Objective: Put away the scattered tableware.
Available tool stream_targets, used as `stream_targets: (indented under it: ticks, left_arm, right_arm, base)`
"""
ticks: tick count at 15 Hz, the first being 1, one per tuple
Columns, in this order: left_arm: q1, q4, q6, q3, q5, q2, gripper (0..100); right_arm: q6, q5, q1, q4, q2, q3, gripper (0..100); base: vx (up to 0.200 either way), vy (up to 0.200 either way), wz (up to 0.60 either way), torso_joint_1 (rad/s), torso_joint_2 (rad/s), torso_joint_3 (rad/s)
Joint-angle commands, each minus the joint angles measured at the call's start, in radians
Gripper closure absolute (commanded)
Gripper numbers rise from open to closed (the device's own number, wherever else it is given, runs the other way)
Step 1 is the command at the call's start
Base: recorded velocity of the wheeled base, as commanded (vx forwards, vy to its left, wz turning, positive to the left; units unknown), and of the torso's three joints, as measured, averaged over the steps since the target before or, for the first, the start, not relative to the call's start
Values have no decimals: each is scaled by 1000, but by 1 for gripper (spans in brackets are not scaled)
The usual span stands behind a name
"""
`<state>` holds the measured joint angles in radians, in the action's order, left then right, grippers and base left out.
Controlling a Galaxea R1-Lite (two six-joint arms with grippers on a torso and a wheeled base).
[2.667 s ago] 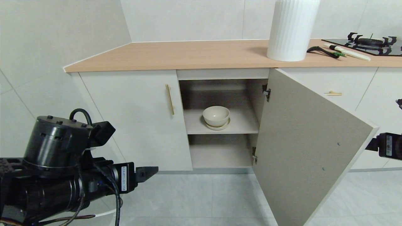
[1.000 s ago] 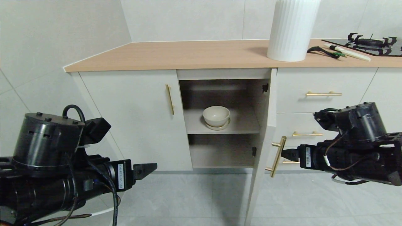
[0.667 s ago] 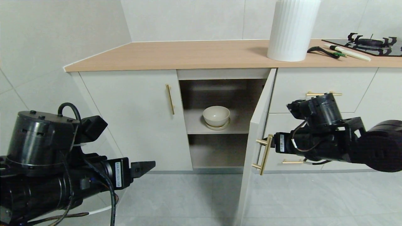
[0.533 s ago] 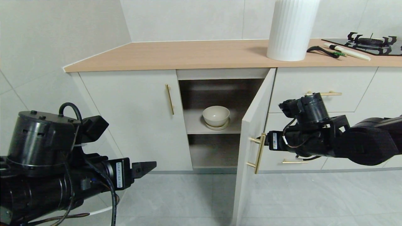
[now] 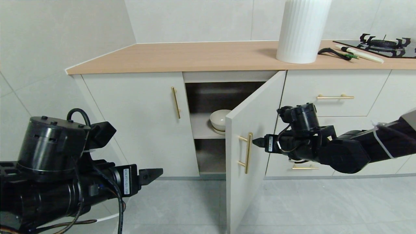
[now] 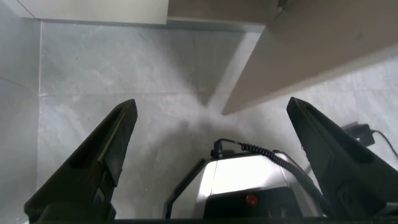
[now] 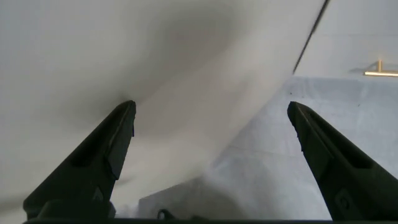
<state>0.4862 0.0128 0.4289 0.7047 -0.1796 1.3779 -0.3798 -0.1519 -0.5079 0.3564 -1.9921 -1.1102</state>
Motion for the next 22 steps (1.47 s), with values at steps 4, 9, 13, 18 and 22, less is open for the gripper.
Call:
stream_targets:
  ticks: [4, 9, 13, 18, 22]
  left_arm:
    - [0, 23, 1, -5, -6, 15, 0]
    - [0, 21, -4, -11, -6, 6, 0]
    - [0, 21, -2, -10, -6, 10, 0]
    - [-3, 21, 2, -8, -6, 10, 0]
    - [-5, 23, 2, -8, -6, 10, 0]
  right_arm:
    - [-57, 0, 0, 38, -70, -25, 0]
    - [-117, -1, 0, 39, -102, -65, 0]
    - [-151, -1, -1, 39, -106, -77, 0]
    - [-199, -9, -1, 75, -123, -106, 0]
    - [-312, -24, -1, 75, -168, -194, 0]
  base:
    - [0, 0, 0, 0, 0, 0]
    - [120, 0, 0, 0, 1, 0]
    - [150, 0, 0, 1, 5, 2]
    - [0, 0, 0, 0, 0, 0]
    - [0, 0, 0, 0, 0, 0]
